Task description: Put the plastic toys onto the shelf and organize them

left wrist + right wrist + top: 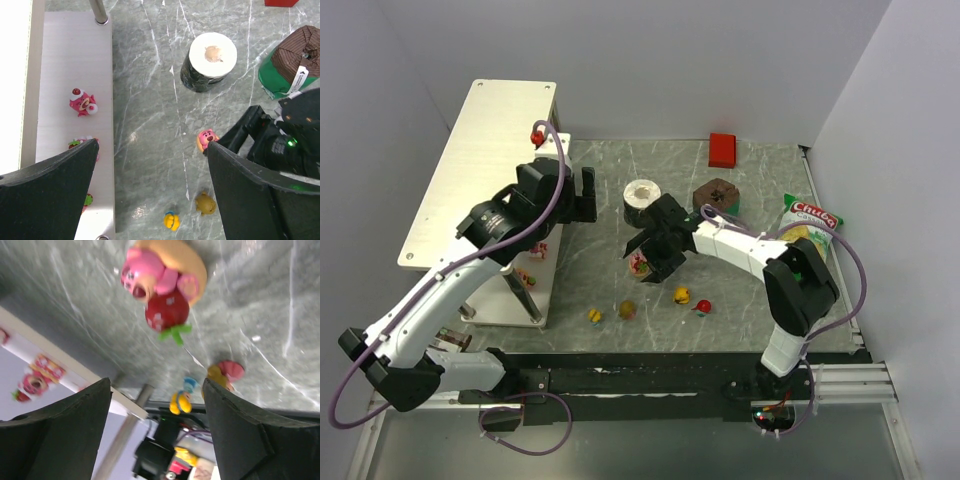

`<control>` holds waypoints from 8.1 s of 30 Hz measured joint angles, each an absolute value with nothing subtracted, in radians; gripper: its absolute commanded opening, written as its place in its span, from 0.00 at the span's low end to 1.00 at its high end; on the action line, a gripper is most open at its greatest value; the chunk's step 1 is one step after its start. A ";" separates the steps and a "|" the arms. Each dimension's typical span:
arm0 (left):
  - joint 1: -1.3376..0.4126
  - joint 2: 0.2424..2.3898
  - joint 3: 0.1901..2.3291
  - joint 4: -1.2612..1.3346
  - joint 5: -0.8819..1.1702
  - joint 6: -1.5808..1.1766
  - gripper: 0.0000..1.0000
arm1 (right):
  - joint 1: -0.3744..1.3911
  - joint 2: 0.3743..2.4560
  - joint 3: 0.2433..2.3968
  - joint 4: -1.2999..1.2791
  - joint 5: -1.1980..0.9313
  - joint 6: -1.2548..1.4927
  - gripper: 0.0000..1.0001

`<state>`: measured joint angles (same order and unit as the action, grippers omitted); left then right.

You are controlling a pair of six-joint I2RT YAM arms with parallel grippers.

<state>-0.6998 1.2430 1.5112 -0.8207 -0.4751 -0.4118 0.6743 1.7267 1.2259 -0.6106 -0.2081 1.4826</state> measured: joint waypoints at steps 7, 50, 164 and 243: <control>-0.698 1.239 1.511 -0.820 -0.460 -0.404 0.96 | 0.664 1.771 1.213 -0.573 -0.206 1.525 0.69; -0.688 1.134 1.511 -0.721 -0.366 -0.308 0.96 | 0.632 1.886 1.335 -0.511 -0.133 1.305 0.00; -0.688 1.127 1.541 -0.746 -0.466 -0.316 0.96 | 0.671 2.557 2.321 -0.183 -0.361 0.994 0.50; -0.688 1.131 1.571 -0.749 -0.469 -0.308 0.96 | 0.696 2.509 2.231 -0.154 -0.277 0.809 0.00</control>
<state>-0.6876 1.1305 1.5715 -0.7494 -0.4686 -0.3080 0.6960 2.5092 2.2311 -0.1535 -0.2771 0.8085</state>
